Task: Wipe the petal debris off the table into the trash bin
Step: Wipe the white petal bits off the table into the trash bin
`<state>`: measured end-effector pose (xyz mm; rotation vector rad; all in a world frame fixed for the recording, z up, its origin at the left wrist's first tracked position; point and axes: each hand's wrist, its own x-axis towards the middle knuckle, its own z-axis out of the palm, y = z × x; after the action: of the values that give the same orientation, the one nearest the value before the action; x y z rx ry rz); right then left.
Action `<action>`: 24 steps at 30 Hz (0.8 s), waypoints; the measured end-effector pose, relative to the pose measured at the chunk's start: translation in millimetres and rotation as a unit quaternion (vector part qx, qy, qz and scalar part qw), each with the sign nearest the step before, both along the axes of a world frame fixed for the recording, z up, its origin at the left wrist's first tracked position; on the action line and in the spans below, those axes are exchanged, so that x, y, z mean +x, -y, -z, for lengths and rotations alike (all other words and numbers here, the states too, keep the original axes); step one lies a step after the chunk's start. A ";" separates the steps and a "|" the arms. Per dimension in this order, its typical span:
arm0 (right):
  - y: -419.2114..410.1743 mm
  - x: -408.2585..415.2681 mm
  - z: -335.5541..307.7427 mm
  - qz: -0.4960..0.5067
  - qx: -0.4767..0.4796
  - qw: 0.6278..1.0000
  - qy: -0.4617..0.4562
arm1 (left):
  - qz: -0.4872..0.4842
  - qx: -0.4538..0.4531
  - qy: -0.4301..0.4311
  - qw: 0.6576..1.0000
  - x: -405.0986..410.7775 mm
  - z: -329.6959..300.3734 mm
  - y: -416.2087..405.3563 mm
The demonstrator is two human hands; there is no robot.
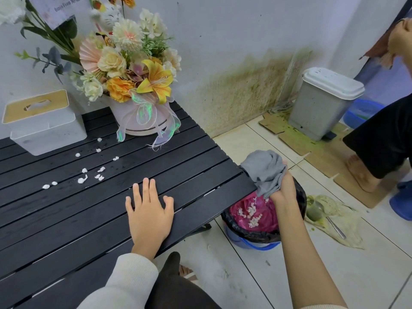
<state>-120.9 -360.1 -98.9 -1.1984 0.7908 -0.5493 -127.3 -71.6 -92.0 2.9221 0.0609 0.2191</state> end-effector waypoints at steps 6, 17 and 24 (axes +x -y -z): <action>30.2 12.9 3.9 -0.073 0.174 0.982 -0.013 | 0.004 0.003 -0.004 1.000 0.9 1.1 -0.2; 17.4 4.5 -10.8 -0.098 0.242 0.954 0.151 | 0.004 0.007 0.002 1.000 0.4 -0.4 0.8; -85.2 22.3 -60.4 -0.353 -0.277 0.894 0.005 | 0.001 -0.001 -0.004 1.000 -0.5 -2.5 1.9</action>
<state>-98.6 -275.0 -38.5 -1.8875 0.1307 -0.1647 -127.8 -73.5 -89.5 2.9214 0.0602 0.2062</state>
